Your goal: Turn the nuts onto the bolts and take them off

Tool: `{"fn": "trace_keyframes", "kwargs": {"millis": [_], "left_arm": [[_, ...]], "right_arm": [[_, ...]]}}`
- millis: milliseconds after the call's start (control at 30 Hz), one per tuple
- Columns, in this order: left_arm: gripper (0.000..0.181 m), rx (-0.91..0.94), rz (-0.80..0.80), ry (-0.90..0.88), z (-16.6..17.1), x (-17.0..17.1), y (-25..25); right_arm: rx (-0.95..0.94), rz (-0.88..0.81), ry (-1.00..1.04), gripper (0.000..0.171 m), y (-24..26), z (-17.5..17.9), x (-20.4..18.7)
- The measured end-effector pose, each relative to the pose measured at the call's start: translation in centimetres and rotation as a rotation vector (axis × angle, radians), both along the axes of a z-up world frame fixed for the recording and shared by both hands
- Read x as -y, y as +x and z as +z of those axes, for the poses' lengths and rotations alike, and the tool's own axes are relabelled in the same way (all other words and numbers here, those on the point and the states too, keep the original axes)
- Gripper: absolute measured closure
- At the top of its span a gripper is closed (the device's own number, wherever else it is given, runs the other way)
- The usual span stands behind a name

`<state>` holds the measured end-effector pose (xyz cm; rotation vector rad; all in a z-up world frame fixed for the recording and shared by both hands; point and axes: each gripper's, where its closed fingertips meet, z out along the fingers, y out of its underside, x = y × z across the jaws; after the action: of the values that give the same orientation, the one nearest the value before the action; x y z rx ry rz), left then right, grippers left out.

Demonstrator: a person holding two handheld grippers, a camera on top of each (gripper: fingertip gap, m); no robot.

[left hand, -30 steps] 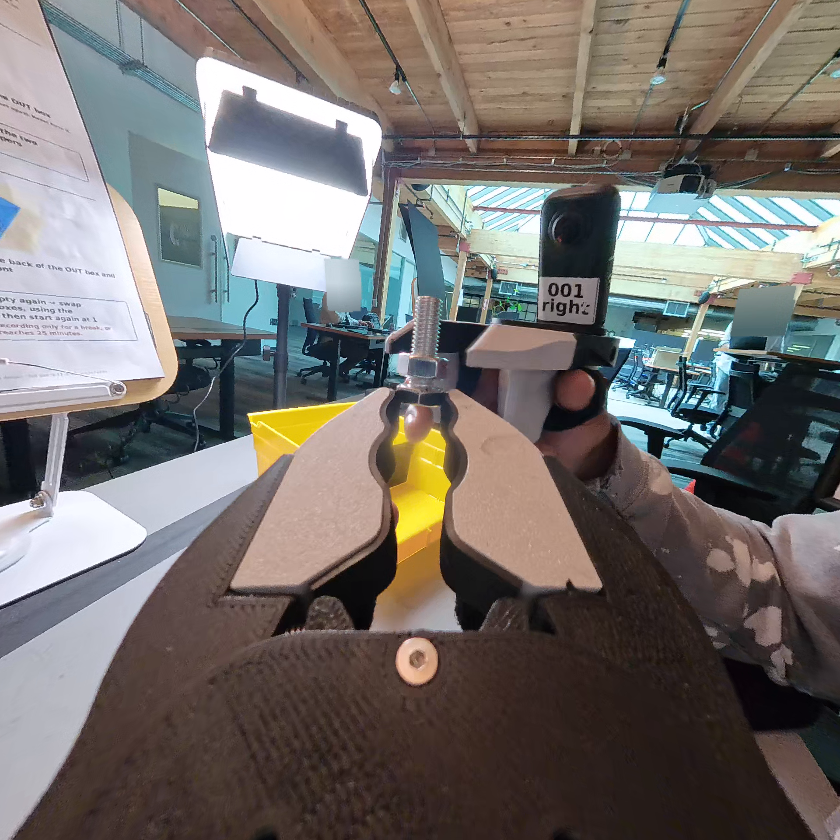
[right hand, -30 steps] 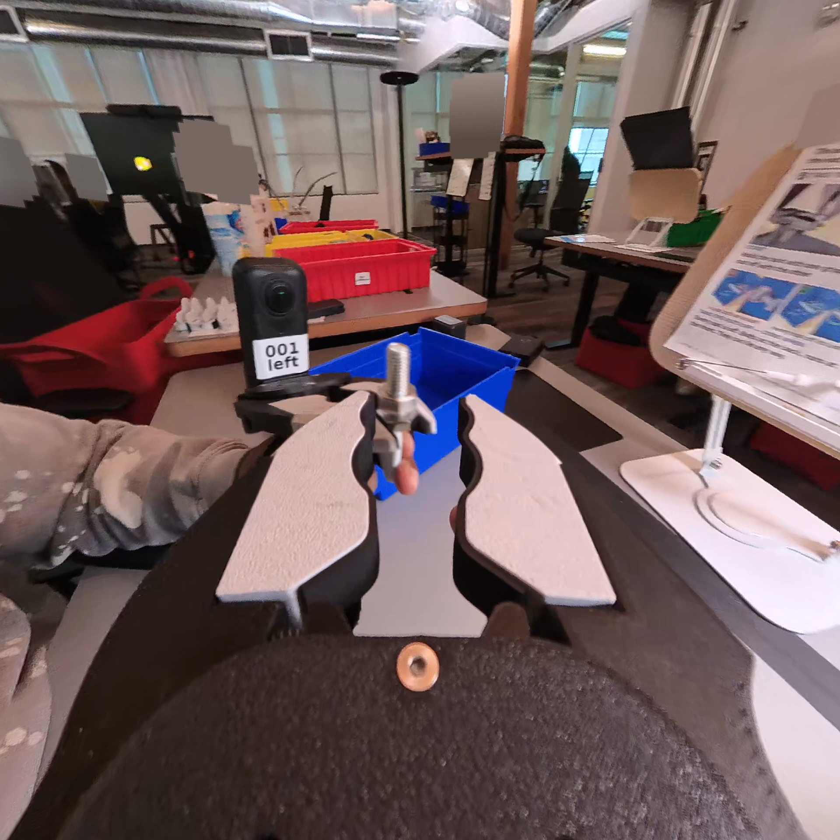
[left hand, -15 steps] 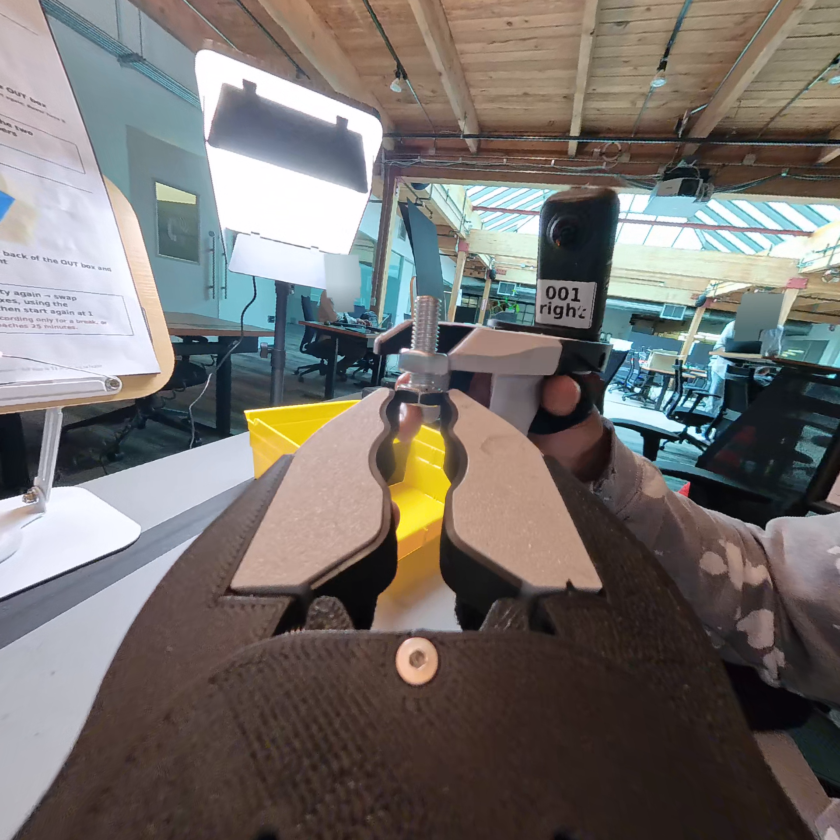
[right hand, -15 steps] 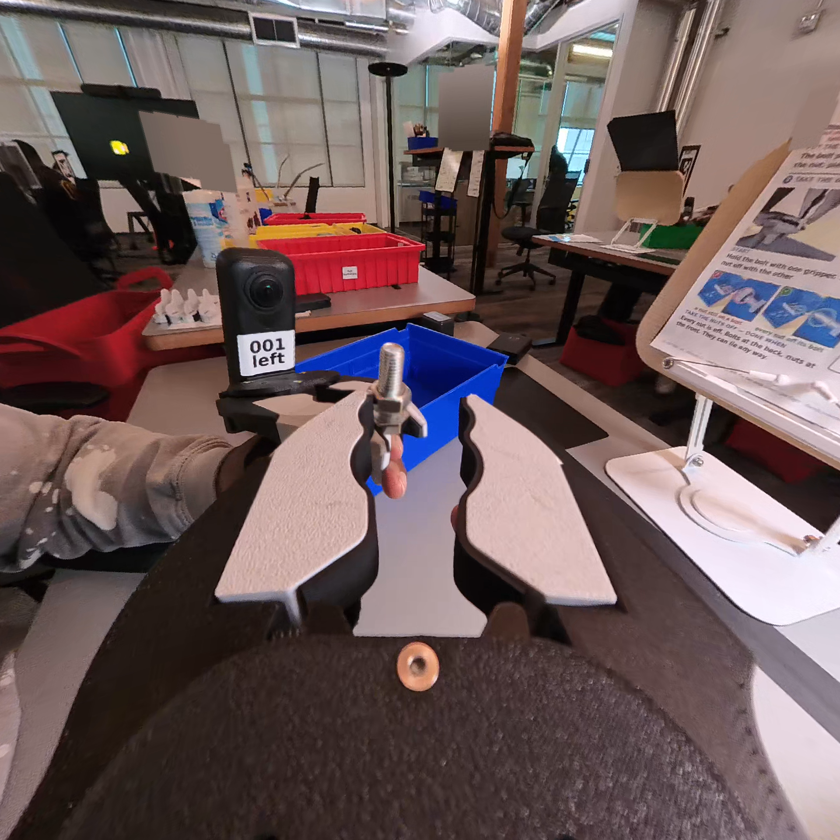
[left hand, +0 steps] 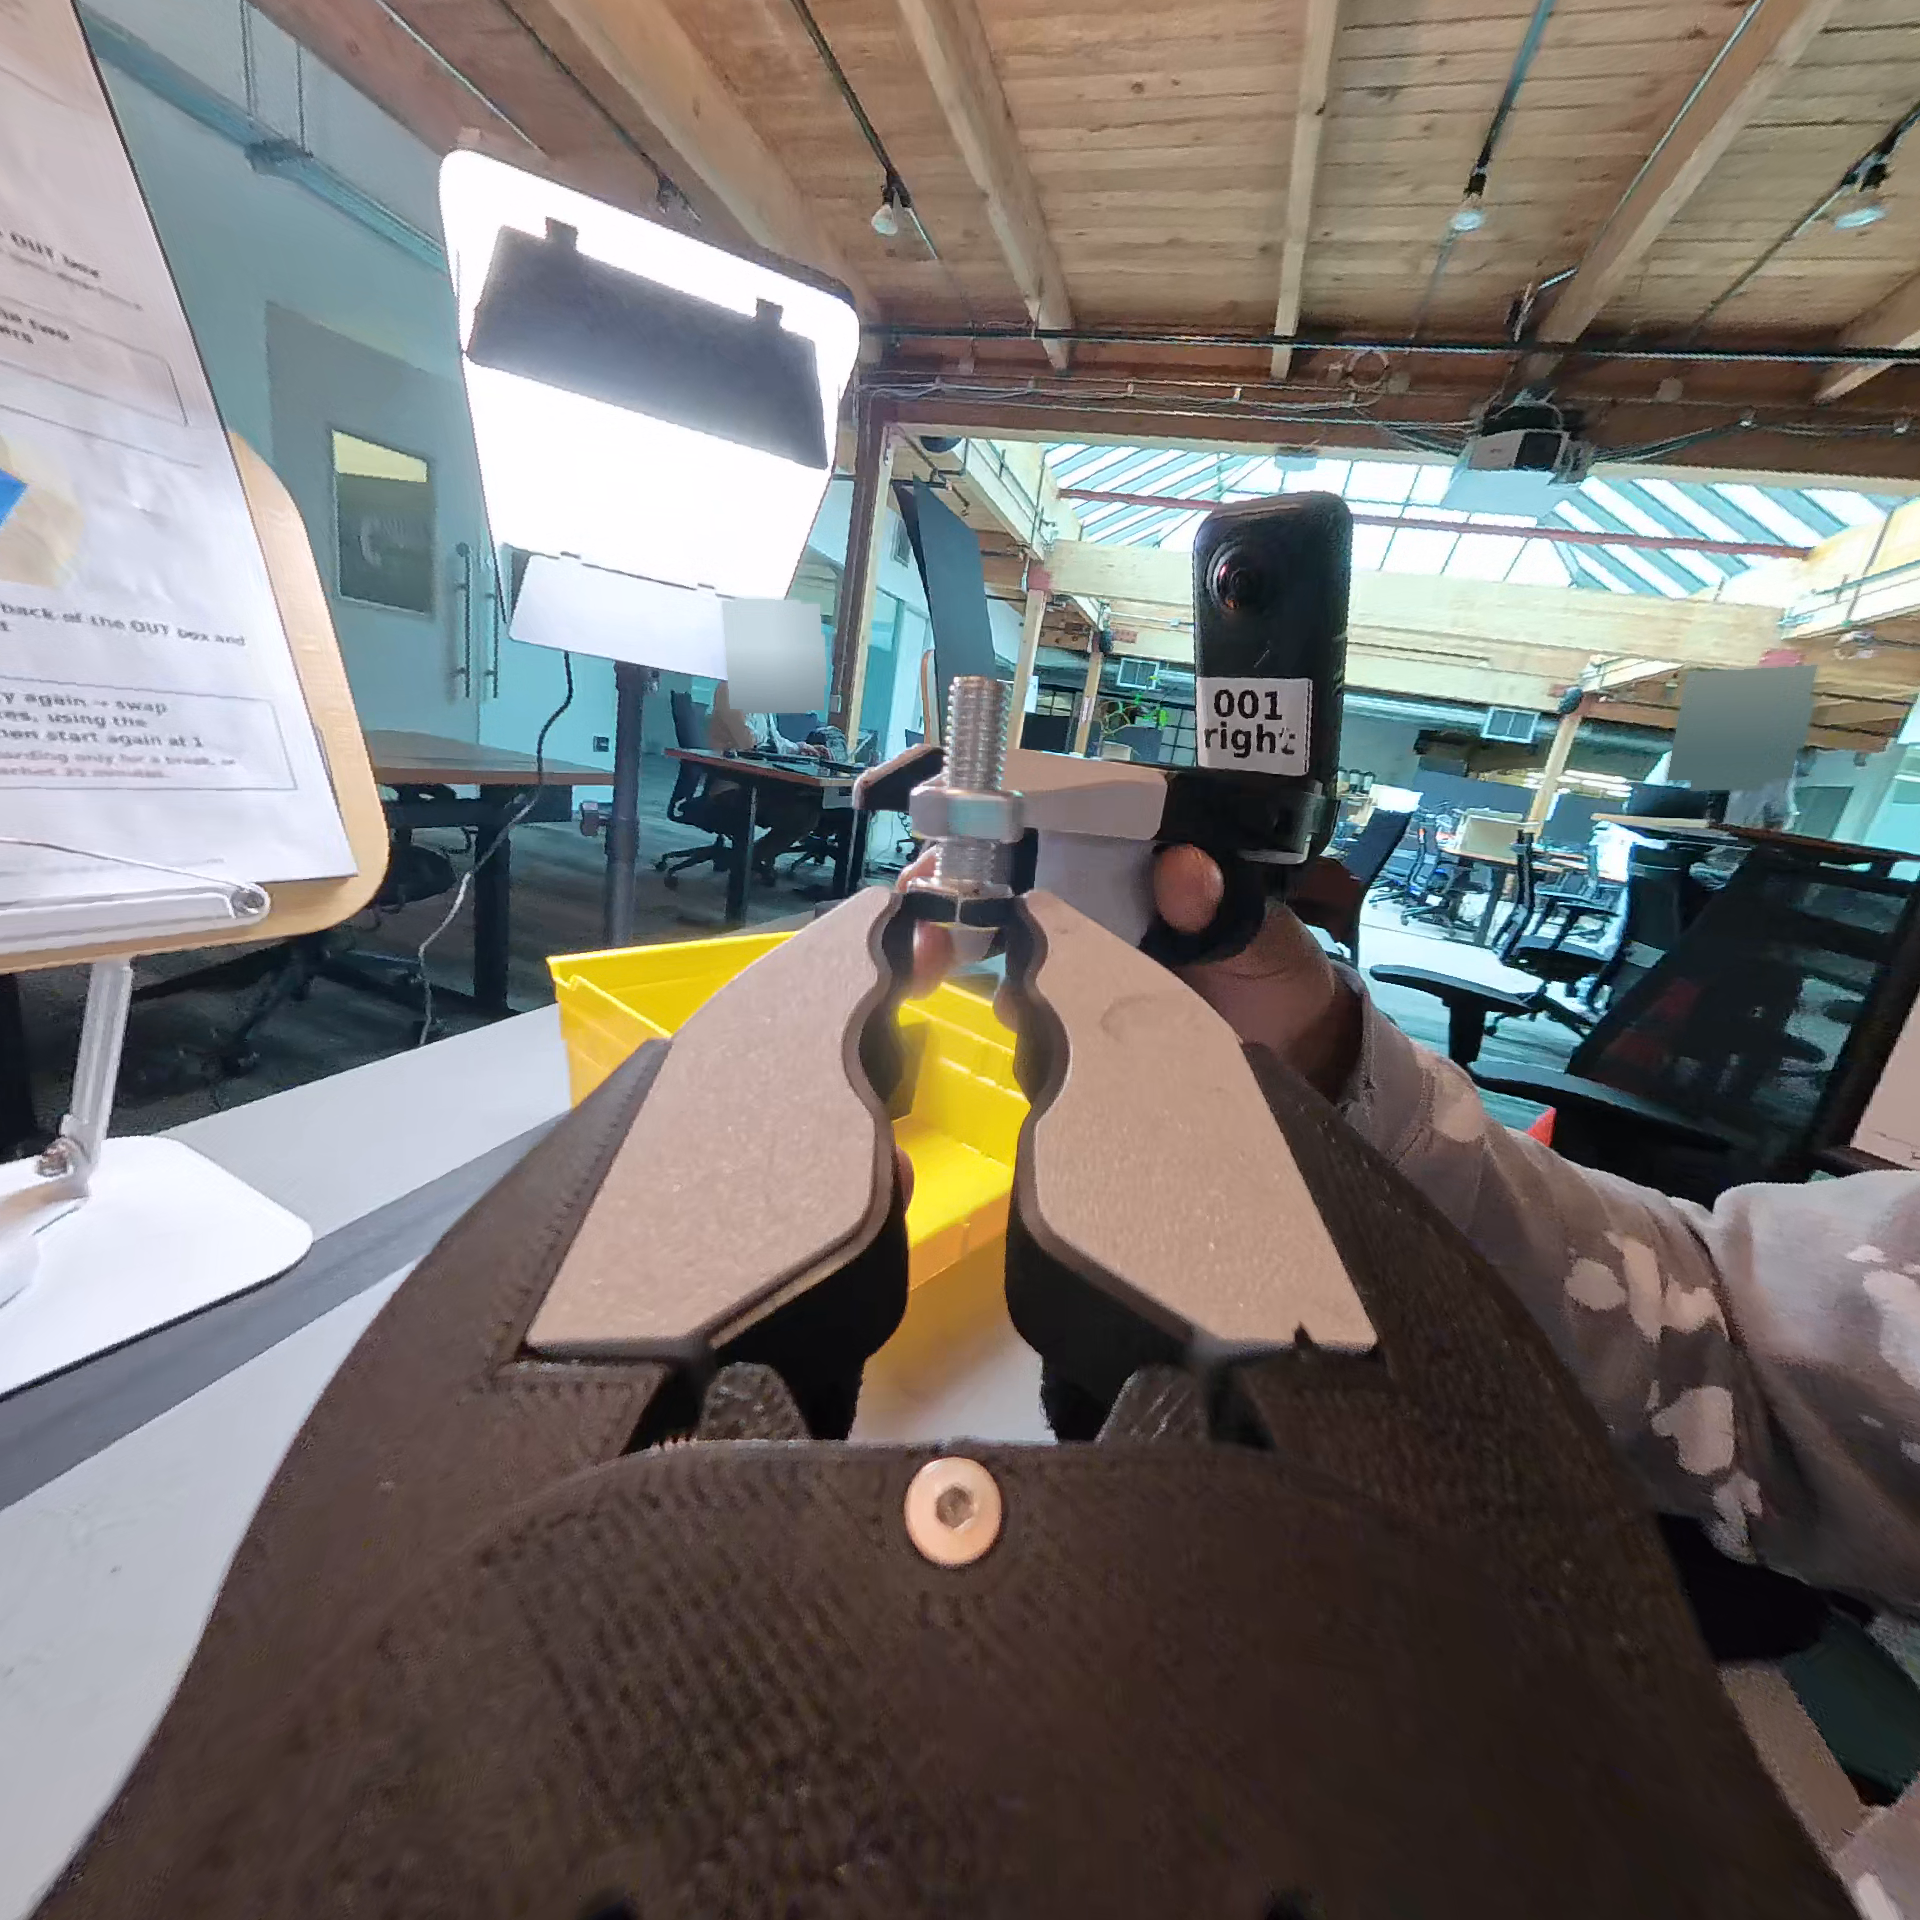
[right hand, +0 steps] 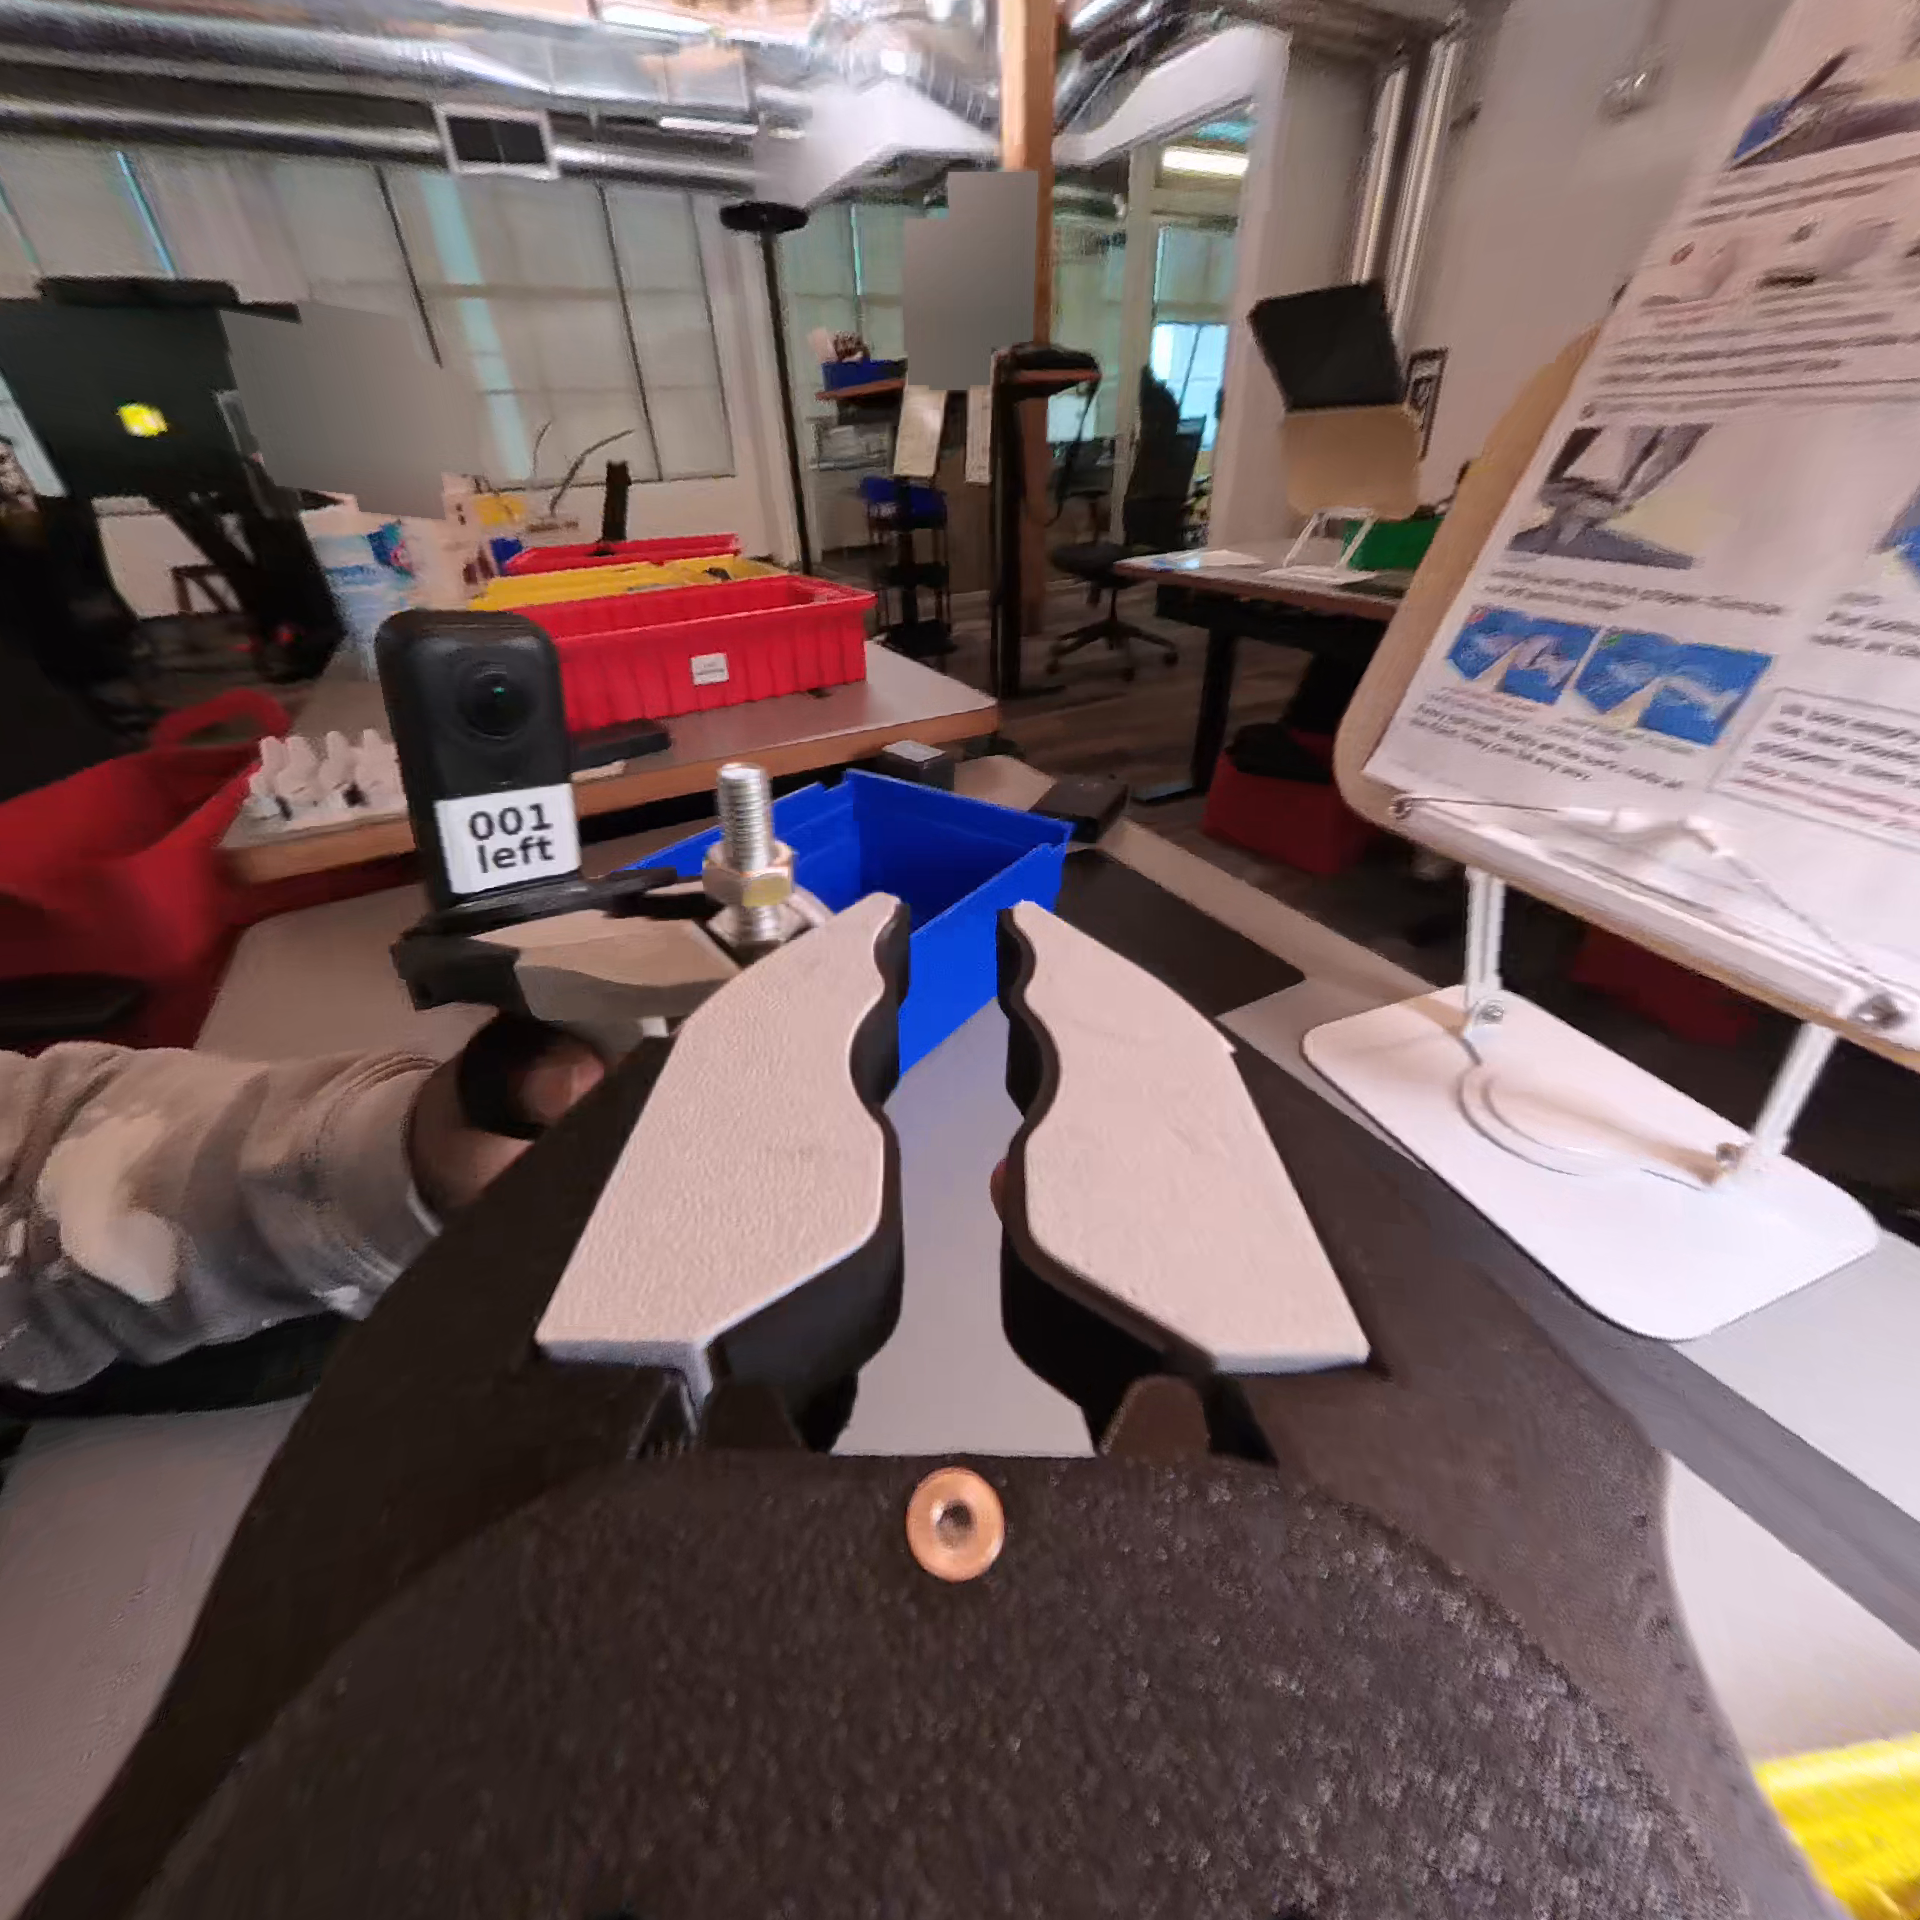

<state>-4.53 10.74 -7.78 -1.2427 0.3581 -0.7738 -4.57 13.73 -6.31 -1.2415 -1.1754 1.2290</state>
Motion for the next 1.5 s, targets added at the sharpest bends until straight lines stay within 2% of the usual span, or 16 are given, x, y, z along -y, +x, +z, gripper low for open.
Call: {"fn": "trace_keyframes", "kwargs": {"millis": [67, 233, 333, 367, 400, 567, 700, 733, 767, 800, 867, 1033, 1133, 1200, 1300, 1500], "left_arm": [[0.163, -0.009, 0.009, 0.01, 0.2, 0.1, 0.0], [0.163, -0.014, 0.001, -0.006, -0.3, -0.1, 0.4], [0.163, -0.003, 0.002, -0.007, -0.2, -0.1, 0.2], [0.163, 0.005, -0.014, 0.0, 0.0, 0.1, 0.2], [0.163, 0.0, -0.005, 0.001, 0.1, 0.1, 0.0], [0.163, -0.004, 0.001, 0.001, 0.0, 0.0, 0.1], [0.163, -0.009, -0.006, -0.007, -0.2, 0.0, 0.5], [0.163, 0.001, -0.005, -0.008, -0.1, 0.0, 0.3], [0.163, 0.009, -0.027, 0.003, 0.1, 0.2, 0.3], [0.163, 0.002, -0.02, 0.001, 0.2, 0.2, 0.2], [0.163, -0.007, -0.008, 0.011, 0.3, 0.2, 0.2], [0.163, -0.004, -0.015, -0.01, -0.3, -0.1, 0.4], [0.163, -0.012, -0.009, -0.011, -0.2, 0.0, 0.6], [0.163, -0.002, -0.027, -0.009, 0.0, 0.1, 0.4], [0.163, -0.015, -0.009, -0.004, 0.0, 0.1, 0.4], [0.163, -0.02, -0.012, -0.015, -0.4, -0.1, 0.7]], "right_arm": [[0.0, 0.016, 0.0, 0.15, 0.4, 0.2, 0.0], [0.008, 0.132, 0.009, 0.136, -0.6, 0.1, 3.1], [0.005, 0.108, -0.007, 0.138, -0.7, 0.0, 2.4], [0.003, 0.043, -0.026, 0.157, -0.4, 0.0, 1.1], [-0.014, 0.0, -0.018, 0.157, 0.0, 0.2, 0.1], [-0.016, 0.092, -0.007, 0.139, 0.0, 0.6, 1.8], [-0.01, 0.125, -0.006, 0.136, -0.7, 0.2, 2.9], [-0.014, 0.119, -0.019, 0.136, -0.6, 0.2, 2.6], [-0.016, 0.055, -0.039, 0.155, -0.4, 0.2, 1.3], [-0.03, -0.006, -0.027, 0.157, 0.0, 0.3, 0.0], [-0.029, -0.005, -0.016, 0.152, 0.5, 0.4, -0.4], [-0.036, 0.111, 0.007, 0.136, -0.2, 0.9, 2.7], [-0.032, 0.107, 0.009, 0.135, -0.5, 0.6, 2.7], [-0.031, 0.0, -0.014, 0.155, -0.1, 0.5, 0.4], [-0.047, -0.005, -0.019, 0.149, 0.6, 0.7, -0.2], [-0.044, 0.101, 0.021, 0.137, -0.5, 0.8, 2.9]]}}
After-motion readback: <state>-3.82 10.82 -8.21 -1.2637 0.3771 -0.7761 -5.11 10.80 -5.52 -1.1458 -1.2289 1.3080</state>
